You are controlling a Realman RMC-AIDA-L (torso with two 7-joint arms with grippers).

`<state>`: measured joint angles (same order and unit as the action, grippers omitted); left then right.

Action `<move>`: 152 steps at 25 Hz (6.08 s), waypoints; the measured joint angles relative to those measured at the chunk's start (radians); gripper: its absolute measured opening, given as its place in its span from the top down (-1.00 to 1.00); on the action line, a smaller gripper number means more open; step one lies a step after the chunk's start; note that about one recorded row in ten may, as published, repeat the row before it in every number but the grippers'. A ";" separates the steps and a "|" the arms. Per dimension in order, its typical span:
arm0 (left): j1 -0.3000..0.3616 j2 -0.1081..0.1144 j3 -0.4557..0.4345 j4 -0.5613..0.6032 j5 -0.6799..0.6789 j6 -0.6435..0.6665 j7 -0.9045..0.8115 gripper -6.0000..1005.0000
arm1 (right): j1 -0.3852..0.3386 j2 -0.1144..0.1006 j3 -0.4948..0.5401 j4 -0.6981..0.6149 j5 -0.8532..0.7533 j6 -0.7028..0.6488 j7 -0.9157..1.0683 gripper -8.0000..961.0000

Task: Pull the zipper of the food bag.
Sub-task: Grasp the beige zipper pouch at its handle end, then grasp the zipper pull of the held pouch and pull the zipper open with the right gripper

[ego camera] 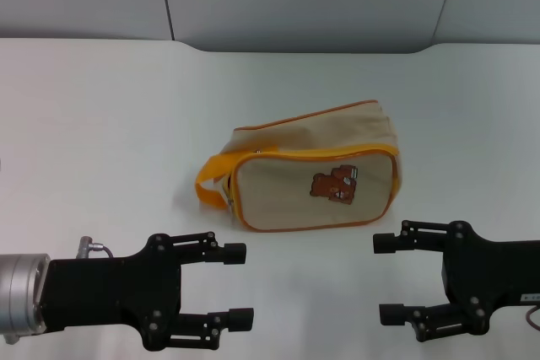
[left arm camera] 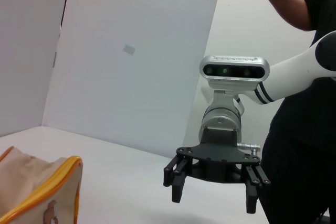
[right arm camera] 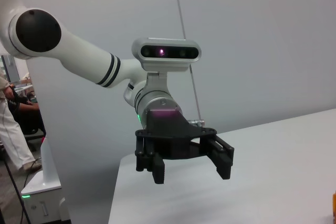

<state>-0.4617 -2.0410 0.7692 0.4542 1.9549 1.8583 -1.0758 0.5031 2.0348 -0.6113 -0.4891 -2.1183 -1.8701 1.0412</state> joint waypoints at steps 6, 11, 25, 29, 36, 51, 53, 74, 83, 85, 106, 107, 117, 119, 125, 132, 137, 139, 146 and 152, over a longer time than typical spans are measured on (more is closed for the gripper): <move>0.000 0.001 -0.001 0.000 0.000 0.000 0.000 -0.52 | 0.001 0.002 -0.001 0.001 0.000 -0.003 -0.003 -0.73; 0.000 0.003 -0.001 0.000 0.001 0.000 0.000 -0.51 | 0.004 0.003 -0.001 0.001 0.004 -0.010 -0.004 -0.73; 0.034 -0.022 -0.280 -0.008 -0.003 -0.086 0.085 -0.47 | -0.018 -0.003 0.015 0.001 0.059 0.000 -0.026 -0.71; 0.005 -0.029 -0.297 -0.077 -0.011 -0.219 0.129 -0.47 | -0.025 -0.005 0.022 0.005 0.063 0.002 -0.029 -0.69; -0.090 -0.038 -0.300 -0.241 -0.017 -0.476 0.271 -0.45 | -0.038 -0.009 0.039 0.023 0.063 0.003 -0.033 -0.66; -0.130 -0.039 -0.302 -0.310 -0.014 -0.572 0.364 -0.41 | -0.056 -0.008 0.061 0.023 0.063 -0.007 -0.030 -0.61; -0.132 -0.039 -0.301 -0.311 -0.015 -0.590 0.364 -0.41 | -0.057 -0.008 0.075 0.021 0.063 -0.016 -0.027 -0.60; -0.146 -0.039 -0.304 -0.311 -0.014 -0.479 0.633 0.57 | -0.048 -0.018 0.269 0.016 0.065 -0.074 0.038 -0.52; -0.205 -0.038 -0.297 -0.302 -0.011 -0.385 0.922 0.67 | -0.049 -0.017 0.299 -0.066 0.095 -0.098 0.039 -0.48; -0.211 -0.037 -0.297 -0.297 -0.009 -0.369 0.939 0.70 | -0.054 -0.016 0.300 -0.086 0.127 -0.088 0.021 -0.47; -0.236 -0.039 -0.285 -0.282 -0.005 -0.324 0.945 0.82 | 0.045 0.040 0.114 -0.087 0.175 0.194 -0.273 -0.11; -0.236 -0.039 -0.285 -0.282 -0.005 -0.323 0.945 0.82 | 0.049 0.041 0.108 -0.087 0.174 0.197 -0.277 -0.01; -0.236 -0.039 -0.284 -0.284 -0.005 -0.319 0.945 0.82 | 0.061 0.042 0.007 -0.094 0.171 0.244 -0.285 0.16; -0.236 -0.039 -0.284 -0.284 -0.005 -0.317 0.945 0.82 | 0.064 0.042 -0.017 -0.094 0.171 0.245 -0.286 0.16; -0.243 -0.039 -0.284 -0.285 -0.005 -0.315 0.929 0.82 | 0.066 0.042 -0.055 -0.094 0.171 0.251 -0.287 0.16; -0.260 -0.039 -0.284 -0.299 -0.005 -0.316 0.908 0.82 | 0.071 0.044 -0.091 -0.095 0.171 0.262 -0.293 0.16; -0.268 -0.039 -0.285 -0.308 -0.006 -0.316 0.907 0.82 | 0.077 0.046 -0.093 -0.092 0.178 0.264 -0.299 0.22; -0.269 -0.039 -0.285 -0.308 -0.006 -0.315 0.907 0.82 | 0.077 0.047 -0.093 -0.086 0.186 0.265 -0.314 0.35; -0.270 -0.039 -0.284 -0.309 -0.012 -0.318 0.906 0.82 | 0.086 0.050 -0.093 -0.067 0.194 0.275 -0.335 0.83; -0.270 -0.039 -0.287 -0.309 -0.013 -0.322 0.905 0.82 | 0.098 0.046 -0.109 -0.058 0.188 0.275 -0.346 0.92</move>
<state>-0.7317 -2.0802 0.4825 0.1455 1.9419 1.5363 -0.1713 0.6008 2.0810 -0.7208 -0.5475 -1.9305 -1.5951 0.6954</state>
